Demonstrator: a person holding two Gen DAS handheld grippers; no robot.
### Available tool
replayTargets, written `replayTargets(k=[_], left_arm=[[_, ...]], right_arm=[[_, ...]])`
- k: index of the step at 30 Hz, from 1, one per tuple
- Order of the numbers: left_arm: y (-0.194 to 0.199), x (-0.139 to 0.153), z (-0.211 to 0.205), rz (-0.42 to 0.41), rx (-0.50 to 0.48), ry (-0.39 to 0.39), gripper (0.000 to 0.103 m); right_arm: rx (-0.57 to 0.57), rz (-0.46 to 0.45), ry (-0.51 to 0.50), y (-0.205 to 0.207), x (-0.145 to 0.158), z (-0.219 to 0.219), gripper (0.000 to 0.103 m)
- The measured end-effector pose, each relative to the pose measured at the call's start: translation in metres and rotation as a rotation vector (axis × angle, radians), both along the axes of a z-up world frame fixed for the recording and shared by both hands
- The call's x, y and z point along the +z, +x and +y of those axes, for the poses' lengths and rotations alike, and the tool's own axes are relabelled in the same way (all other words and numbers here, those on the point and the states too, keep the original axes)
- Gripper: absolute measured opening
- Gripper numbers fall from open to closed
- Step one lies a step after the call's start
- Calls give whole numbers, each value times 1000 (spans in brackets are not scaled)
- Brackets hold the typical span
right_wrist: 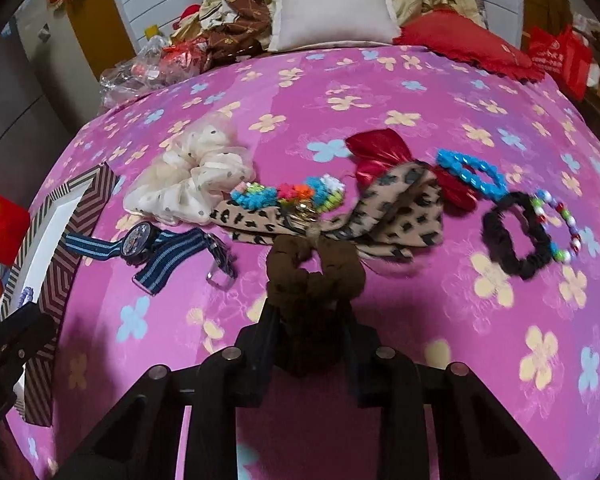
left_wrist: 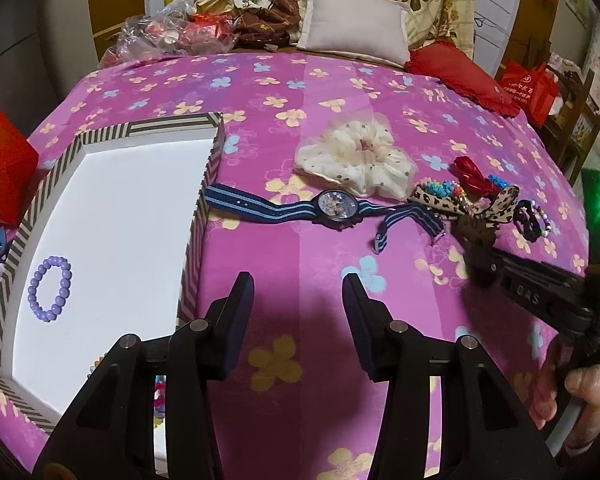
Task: Organize jewelry
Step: 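Grasp the blue striped watch with left tool while right lifts the leopard-bow scrunchie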
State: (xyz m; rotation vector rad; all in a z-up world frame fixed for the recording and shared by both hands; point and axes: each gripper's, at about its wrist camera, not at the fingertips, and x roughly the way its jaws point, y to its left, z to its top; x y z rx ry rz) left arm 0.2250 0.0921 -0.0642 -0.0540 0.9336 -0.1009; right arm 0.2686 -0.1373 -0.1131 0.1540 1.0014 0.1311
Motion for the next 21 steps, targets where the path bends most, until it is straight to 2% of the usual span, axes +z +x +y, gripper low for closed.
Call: replayTargets(k=[5, 8, 11, 16, 17, 19, 20, 21], left_arm=[[-3, 5, -8, -6, 0, 20, 45], [4, 4, -20, 22, -4, 44, 47], [18, -3, -35, 53, -28, 52, 52], [56, -23, -60, 124, -82, 51, 52], [64, -27, -65, 133, -93, 57, 52], [76, -35, -75, 146, -109, 68, 52], [80, -37, -78, 154, -114, 72, 52], [83, -41, -82, 160, -116, 74, 47]], right_arm=[[25, 11, 20, -41, 1, -22, 26], [36, 5, 9, -63, 1, -36, 26], [32, -16, -7, -82, 0, -51, 26], [31, -32, 34, -94, -1, -71, 27], [31, -32, 52, -95, -2, -74, 29], [20, -40, 88, -98, -1, -82, 44], [17, -47, 97, -99, 0, -84, 49], [12, -60, 107, -101, 1, -87, 51]])
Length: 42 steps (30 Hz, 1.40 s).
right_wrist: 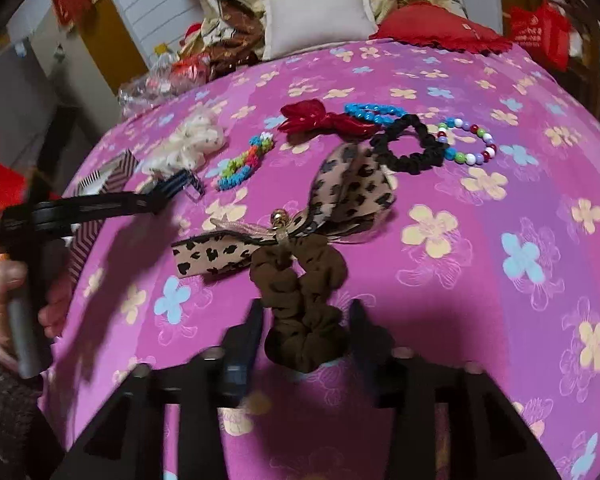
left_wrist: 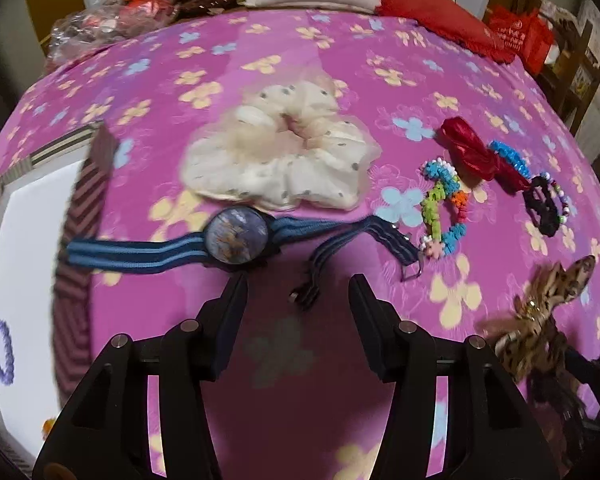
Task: Organize jewelry
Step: 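Grasp the blue striped watch with left tool while right lifts the leopard-bow scrunchie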
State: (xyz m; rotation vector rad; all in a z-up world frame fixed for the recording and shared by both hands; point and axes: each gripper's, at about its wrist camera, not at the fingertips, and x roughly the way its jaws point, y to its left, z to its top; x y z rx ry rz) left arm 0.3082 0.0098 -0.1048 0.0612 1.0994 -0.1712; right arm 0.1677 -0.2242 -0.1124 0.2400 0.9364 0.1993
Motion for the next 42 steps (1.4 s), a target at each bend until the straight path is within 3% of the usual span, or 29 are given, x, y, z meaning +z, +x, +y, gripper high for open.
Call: replayTargets(k=[2, 3, 4, 11, 15, 18, 20, 22, 23, 27, 30, 36, 42], left_arm=[[2, 0, -4, -26, 12, 28, 31], [2, 1, -5, -27, 13, 17, 15], [1, 2, -5, -14, 21, 5, 7], [-42, 3, -4, 56, -5, -70, 4], [-90, 4, -2, 55, -66, -11, 4], [-116, 8, 3, 63, -117, 5, 8], [-123, 17, 12, 41, -113, -20, 16], [-120, 27, 20, 6, -82, -53, 41], [-114, 30, 22, -8, -60, -69, 45], [-83, 40, 29, -29, 0, -181, 58], [-54, 36, 30, -4, 32, -224, 59], [-7, 21, 61, 16, 204, -251, 59], [19, 3, 64, 49, 212, -172, 59]], right_arm=[[-6, -6, 1, 0, 1, -1, 51], [-10, -7, 6, 0, 1, -2, 51], [-15, -6, 11, 0, 0, -3, 51], [-19, -8, 0, -6, 1, -2, 51], [-35, -3, 6, -8, 1, -8, 51], [-47, 5, 13, -10, 2, -11, 51], [-51, 1, 11, -11, 4, -12, 51], [-56, -5, 15, -10, 7, -12, 51], [-58, -8, 20, -8, 9, -12, 51], [-77, -23, 65, 2, 16, -15, 71], [-93, -13, 118, 18, 17, -16, 74], [-110, 29, 136, 40, 7, -12, 74], [-98, 41, 120, 48, -3, -5, 74]])
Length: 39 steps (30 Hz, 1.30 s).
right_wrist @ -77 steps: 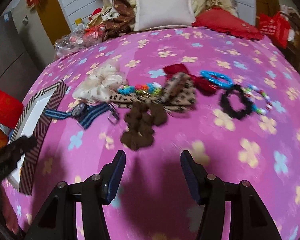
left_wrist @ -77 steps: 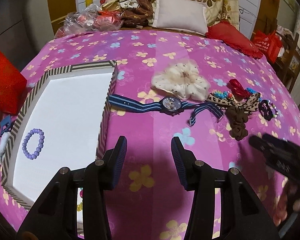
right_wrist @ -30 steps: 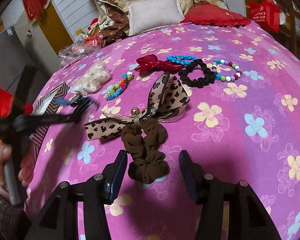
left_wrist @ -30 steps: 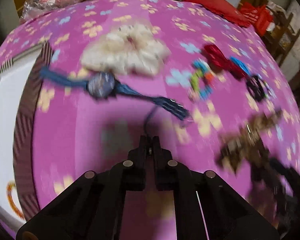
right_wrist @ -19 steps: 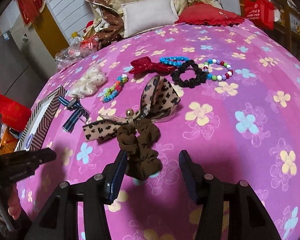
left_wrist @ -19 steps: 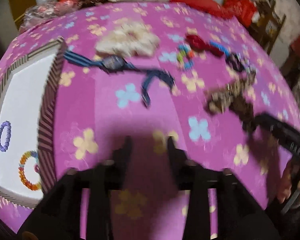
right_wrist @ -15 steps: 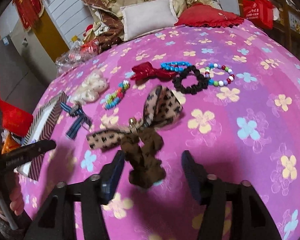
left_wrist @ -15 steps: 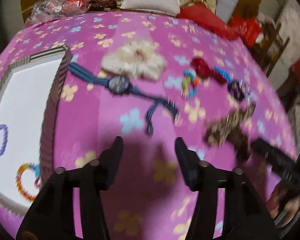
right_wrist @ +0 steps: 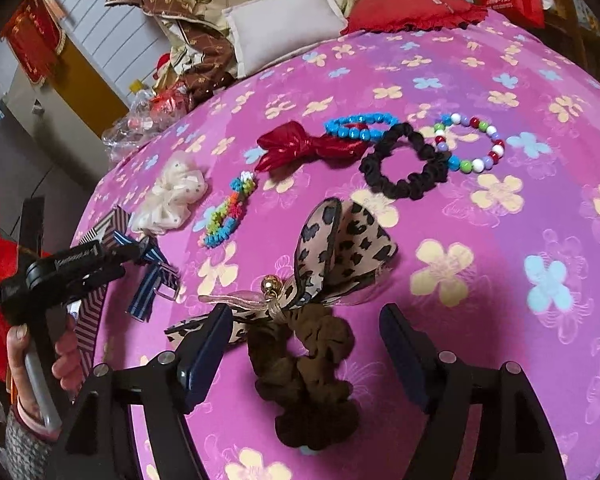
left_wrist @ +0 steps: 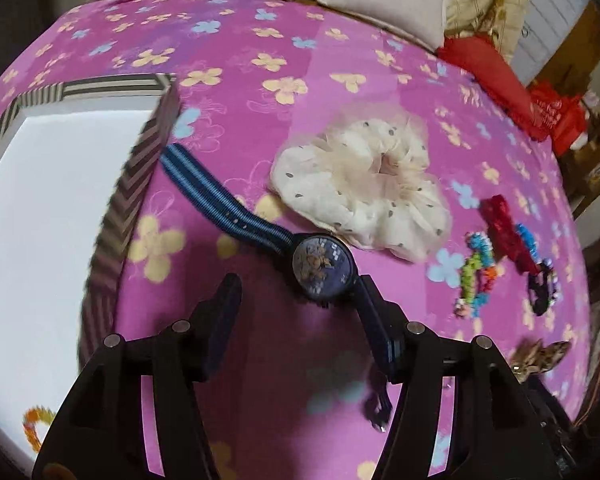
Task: Organize jewelry
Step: 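Grasp the blue striped watch with left tool while right lifts the leopard-bow scrunchie, then carry the watch and scrunchie into the white box and open both tools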
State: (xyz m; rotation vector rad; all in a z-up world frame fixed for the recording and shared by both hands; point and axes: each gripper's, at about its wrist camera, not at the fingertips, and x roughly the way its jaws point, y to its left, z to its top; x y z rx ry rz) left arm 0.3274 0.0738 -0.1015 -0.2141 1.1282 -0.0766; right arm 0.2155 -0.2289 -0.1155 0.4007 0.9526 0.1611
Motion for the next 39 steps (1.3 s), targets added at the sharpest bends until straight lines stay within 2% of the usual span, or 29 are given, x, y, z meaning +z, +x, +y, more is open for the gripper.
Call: replayTargets(k=[2, 5, 8, 10, 11, 13, 14, 15, 16, 19, 24, 28, 34, 39], left_arm=[[3, 0, -6, -11, -11, 31, 59], [7, -3, -16, -21, -20, 62, 68], [7, -6, -28, -40, -27, 136, 68], [4, -7, -38, -58, -56, 206, 53], [1, -7, -42, -69, -70, 216, 50], [-2, -7, -44, -58, -91, 193, 49], [-5, -6, -44, -56, -99, 180, 49], [-8, -5, -44, -57, -102, 170, 49], [-12, -3, -42, -58, -103, 158, 49], [-25, 7, -37, -71, -94, 112, 49], [-56, 38, -20, -138, -76, 59, 49], [-78, 64, 2, -194, -38, 26, 49], [-102, 96, 39, -292, 42, 46, 49], [-105, 105, 77, -322, 108, 53, 49]], right_arm=[[8, -1, -17, 1, 0, 3, 74], [9, -2, -37, 4, 0, 6, 74], [13, -4, -60, 6, 0, 12, 74], [16, -2, -99, 8, 0, 18, 73], [15, -3, -112, 8, 0, 20, 70], [22, -1, -146, 9, 0, 25, 47], [29, 0, -149, 9, 0, 27, 44], [37, 3, -144, 9, 0, 28, 31], [48, 8, -136, 9, -1, 29, 28], [57, -4, -153, 7, 3, 31, 23], [62, -26, -153, 0, 15, 33, 13], [74, -50, -161, -6, 29, 40, 12], [96, -96, -174, -14, 56, 58, 11], [136, -127, -178, -17, 79, 79, 11]])
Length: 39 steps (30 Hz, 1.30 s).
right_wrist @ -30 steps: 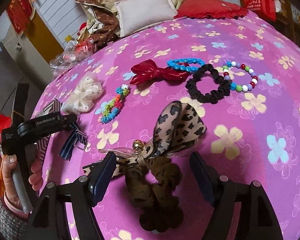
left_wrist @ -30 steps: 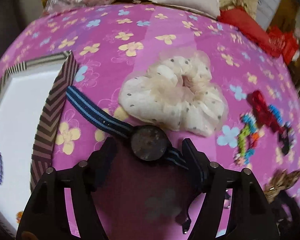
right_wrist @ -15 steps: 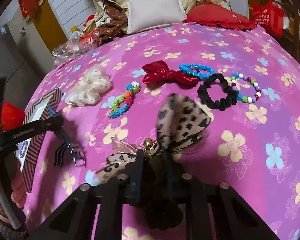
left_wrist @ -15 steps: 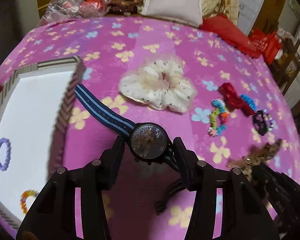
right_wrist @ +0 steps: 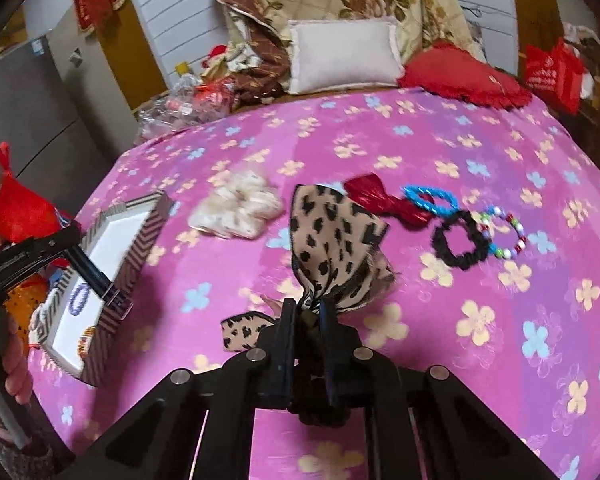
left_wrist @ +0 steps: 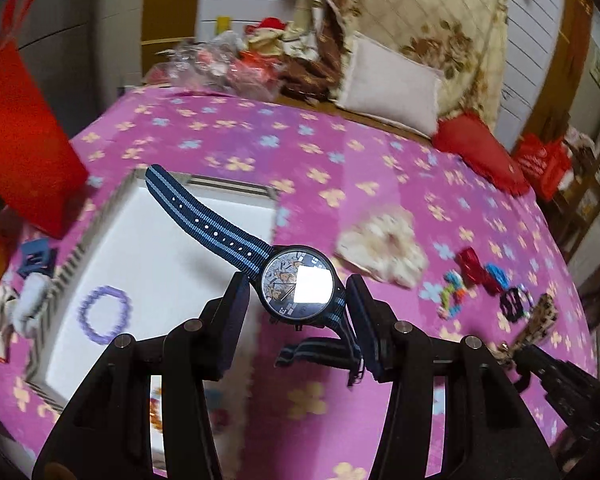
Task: Organize jewelry
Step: 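Carry the watch and scrunchie into the white box and open both tools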
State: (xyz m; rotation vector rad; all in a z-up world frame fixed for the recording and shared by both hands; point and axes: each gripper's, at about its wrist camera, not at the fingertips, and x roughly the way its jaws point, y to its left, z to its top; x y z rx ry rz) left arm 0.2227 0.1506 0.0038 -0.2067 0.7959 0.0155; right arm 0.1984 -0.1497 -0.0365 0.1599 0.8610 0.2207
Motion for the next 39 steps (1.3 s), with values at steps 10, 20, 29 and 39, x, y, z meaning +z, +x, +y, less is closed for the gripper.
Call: replayTargets(k=[10, 20, 29, 39], left_arm=[[27, -20, 90, 39, 156, -40, 49], [57, -42, 157, 72, 251, -72, 49], [70, -68, 181, 122, 282, -70, 49], [74, -81, 187, 142, 304, -50, 49]], right_arm=[[184, -55, -17, 12, 44, 100, 11], [401, -24, -34, 51, 42, 242, 11], [437, 94, -51, 114, -8, 321, 11], [381, 187, -77, 158, -54, 338, 11]])
